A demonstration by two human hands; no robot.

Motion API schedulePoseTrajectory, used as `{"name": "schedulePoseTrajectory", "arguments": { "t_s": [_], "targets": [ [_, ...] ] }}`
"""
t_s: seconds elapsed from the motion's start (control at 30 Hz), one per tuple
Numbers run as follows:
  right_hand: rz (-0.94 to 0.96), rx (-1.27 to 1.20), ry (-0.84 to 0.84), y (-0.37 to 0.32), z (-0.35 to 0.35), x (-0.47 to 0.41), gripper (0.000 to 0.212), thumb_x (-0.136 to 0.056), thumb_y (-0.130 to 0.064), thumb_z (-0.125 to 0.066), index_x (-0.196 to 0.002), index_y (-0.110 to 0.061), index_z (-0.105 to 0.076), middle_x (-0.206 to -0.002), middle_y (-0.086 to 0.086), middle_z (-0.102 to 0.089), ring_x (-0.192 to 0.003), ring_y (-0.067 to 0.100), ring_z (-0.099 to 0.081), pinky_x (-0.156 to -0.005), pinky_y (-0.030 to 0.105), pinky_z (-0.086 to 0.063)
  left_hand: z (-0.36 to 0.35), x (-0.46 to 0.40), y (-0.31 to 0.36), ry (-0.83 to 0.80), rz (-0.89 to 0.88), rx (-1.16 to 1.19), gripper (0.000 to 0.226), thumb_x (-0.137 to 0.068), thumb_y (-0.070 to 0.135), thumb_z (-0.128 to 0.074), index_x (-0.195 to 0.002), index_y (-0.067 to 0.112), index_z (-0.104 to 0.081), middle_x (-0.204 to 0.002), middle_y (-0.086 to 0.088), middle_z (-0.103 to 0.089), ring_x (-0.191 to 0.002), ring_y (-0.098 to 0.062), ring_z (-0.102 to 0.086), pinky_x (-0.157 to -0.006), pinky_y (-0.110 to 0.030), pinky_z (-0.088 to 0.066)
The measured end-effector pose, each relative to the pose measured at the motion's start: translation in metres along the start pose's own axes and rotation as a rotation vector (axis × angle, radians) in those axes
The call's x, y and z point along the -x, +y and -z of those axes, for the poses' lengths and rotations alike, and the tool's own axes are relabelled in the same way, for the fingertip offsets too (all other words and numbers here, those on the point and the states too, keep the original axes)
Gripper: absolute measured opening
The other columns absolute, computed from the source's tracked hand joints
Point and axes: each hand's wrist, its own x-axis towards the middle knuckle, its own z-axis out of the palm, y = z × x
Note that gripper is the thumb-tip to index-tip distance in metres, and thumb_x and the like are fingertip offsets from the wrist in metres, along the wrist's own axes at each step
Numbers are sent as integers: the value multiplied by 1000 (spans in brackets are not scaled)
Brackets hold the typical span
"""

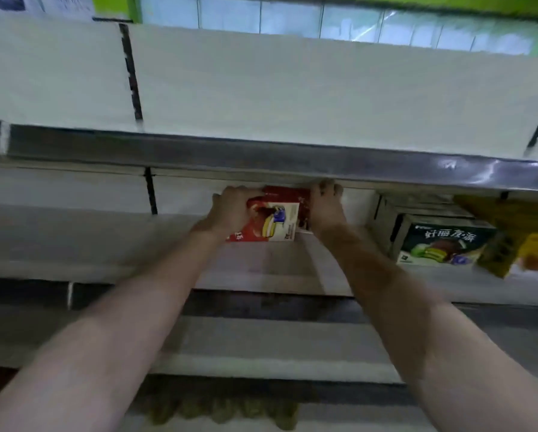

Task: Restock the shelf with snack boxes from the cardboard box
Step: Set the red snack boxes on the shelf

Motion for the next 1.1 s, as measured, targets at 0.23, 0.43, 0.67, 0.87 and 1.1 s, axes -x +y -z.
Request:
{"name": "schedulePoseTrajectory", "arguments": {
  "t_s": [0.23, 0.43, 0.67, 0.87, 1.1],
  "targets": [
    [51, 84, 11, -4, -11, -23, 62, -94, -10, -52, -150, -2, -27, -148, 30, -32, -137, 48, -29, -94, 52, -44, -11, -7, -5, 27, 3, -76, 47, -94, 19, -56, -138, 34, -53, -134, -6, -58, -121, -33, -47, -99, -47, -31],
    [25, 148, -12, -8, -7, -23, 54, -97, -18, -49, -147, -4, -31, -148, 27, -35, -137, 48, -31, -107, 61, -32, -13, -8, -8, 2, 2, -56, 49, -94, 18, -59, -140, 34, -51, -137, -5, -56, -125, -33, -43, -103, -47, -29],
    [230, 125, 112, -11, 8, -12, 66, -87, -31, -67, -143, -8, -42, -149, 23, -40, -139, 44, -32, -114, 59, -17, 3, -7, -5, -115, 50, 39, 42, -93, 23, -61, -133, 37, -54, -145, 2, -50, -134, -28, -35, -112, -52, -20],
    [338, -14, 155, -12, 12, 6, 57, -81, -34, -76, -126, -5, -56, -125, 22, -54, -116, 43, -47, -99, 49, -36, 33, -2, -17, -262, 40, 57, 24, -87, 24, -58, -89, 47, -58, -116, 4, -56, -125, -28, -34, -109, -57, -17],
    [458, -171, 19, -63, 6, 24, 67, -83, -38, -76, -136, -8, -48, -135, 16, -45, -120, 34, -47, -100, 46, -44, 60, 15, -25, -242, 5, 218, 46, -90, -12, -46, -94, 23, -76, -118, 1, -56, -118, -20, -52, -96, -22, -42]
  ]
}}
